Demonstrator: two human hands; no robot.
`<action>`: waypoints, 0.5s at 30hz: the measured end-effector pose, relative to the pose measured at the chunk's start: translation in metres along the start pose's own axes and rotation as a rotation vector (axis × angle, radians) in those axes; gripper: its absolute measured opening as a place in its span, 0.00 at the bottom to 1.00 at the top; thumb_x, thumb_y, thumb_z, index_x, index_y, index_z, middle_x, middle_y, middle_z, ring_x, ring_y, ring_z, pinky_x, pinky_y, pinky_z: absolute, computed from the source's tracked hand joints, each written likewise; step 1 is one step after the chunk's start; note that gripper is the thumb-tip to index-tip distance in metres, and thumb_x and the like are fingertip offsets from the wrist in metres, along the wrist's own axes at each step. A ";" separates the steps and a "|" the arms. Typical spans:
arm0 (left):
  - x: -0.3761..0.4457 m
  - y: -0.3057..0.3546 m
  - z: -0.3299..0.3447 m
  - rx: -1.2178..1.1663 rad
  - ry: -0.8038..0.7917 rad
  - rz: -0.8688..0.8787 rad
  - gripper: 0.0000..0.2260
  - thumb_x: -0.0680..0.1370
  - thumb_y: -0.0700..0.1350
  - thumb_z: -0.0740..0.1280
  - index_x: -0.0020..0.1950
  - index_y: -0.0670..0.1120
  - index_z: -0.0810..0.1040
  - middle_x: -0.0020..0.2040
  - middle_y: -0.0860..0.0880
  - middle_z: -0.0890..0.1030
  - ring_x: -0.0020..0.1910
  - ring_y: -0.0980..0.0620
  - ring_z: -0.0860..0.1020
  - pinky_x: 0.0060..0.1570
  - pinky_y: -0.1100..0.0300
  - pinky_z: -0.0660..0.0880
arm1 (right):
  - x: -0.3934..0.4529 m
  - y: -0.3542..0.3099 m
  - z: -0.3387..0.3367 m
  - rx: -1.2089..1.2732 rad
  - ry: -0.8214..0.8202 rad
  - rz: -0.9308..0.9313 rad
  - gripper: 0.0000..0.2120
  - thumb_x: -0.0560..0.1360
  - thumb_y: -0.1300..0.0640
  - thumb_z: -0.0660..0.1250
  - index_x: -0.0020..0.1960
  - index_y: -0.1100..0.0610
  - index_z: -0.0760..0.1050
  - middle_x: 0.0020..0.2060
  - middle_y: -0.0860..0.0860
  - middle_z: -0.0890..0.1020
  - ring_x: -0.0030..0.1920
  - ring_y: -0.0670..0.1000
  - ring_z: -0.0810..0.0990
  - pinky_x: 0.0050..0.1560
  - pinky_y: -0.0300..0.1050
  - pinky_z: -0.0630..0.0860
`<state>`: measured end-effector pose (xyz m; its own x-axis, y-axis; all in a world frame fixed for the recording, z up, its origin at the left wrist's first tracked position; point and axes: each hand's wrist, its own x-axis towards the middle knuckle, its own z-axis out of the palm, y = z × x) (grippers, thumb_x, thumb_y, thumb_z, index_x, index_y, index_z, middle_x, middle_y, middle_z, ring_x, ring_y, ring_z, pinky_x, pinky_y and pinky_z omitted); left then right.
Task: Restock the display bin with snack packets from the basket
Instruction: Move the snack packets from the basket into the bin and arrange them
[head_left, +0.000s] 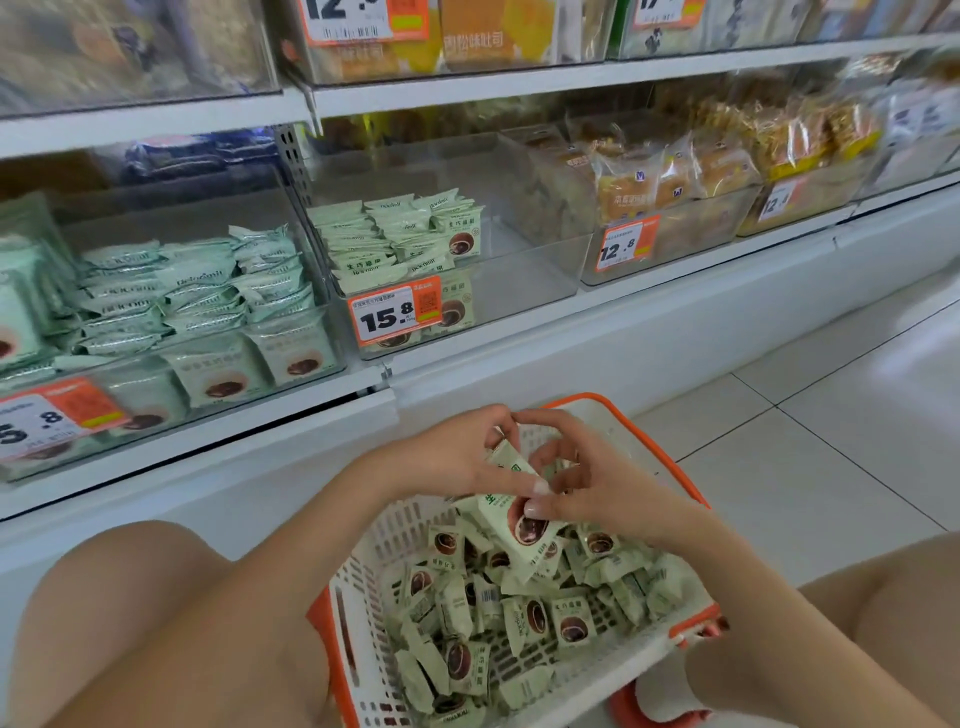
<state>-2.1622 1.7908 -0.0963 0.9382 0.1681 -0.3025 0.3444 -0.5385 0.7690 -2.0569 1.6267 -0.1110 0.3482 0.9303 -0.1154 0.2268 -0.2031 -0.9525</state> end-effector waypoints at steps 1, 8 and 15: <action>0.003 0.003 -0.008 0.026 0.025 0.020 0.19 0.67 0.60 0.74 0.49 0.54 0.71 0.55 0.55 0.75 0.57 0.56 0.74 0.57 0.53 0.74 | 0.007 -0.008 -0.005 -0.025 -0.024 -0.020 0.35 0.68 0.64 0.75 0.65 0.38 0.66 0.50 0.54 0.75 0.40 0.45 0.77 0.44 0.39 0.78; 0.027 0.012 -0.064 -0.009 0.338 0.173 0.23 0.68 0.61 0.69 0.50 0.46 0.68 0.49 0.53 0.74 0.50 0.52 0.75 0.47 0.56 0.75 | 0.068 -0.061 -0.040 -0.186 -0.180 -0.047 0.39 0.70 0.67 0.73 0.70 0.37 0.62 0.47 0.42 0.80 0.41 0.44 0.78 0.42 0.40 0.77; 0.034 -0.027 -0.127 0.637 0.853 0.249 0.11 0.73 0.46 0.70 0.52 0.45 0.74 0.53 0.48 0.77 0.55 0.47 0.74 0.53 0.53 0.71 | 0.164 -0.110 -0.123 -0.199 0.364 -0.115 0.16 0.67 0.66 0.74 0.45 0.52 0.71 0.47 0.52 0.83 0.47 0.52 0.83 0.40 0.50 0.82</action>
<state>-2.1351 1.9162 -0.0560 0.7782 0.3797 0.5002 0.2915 -0.9239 0.2479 -1.9132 1.7644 0.0094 0.6007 0.7889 0.1294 0.4414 -0.1923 -0.8765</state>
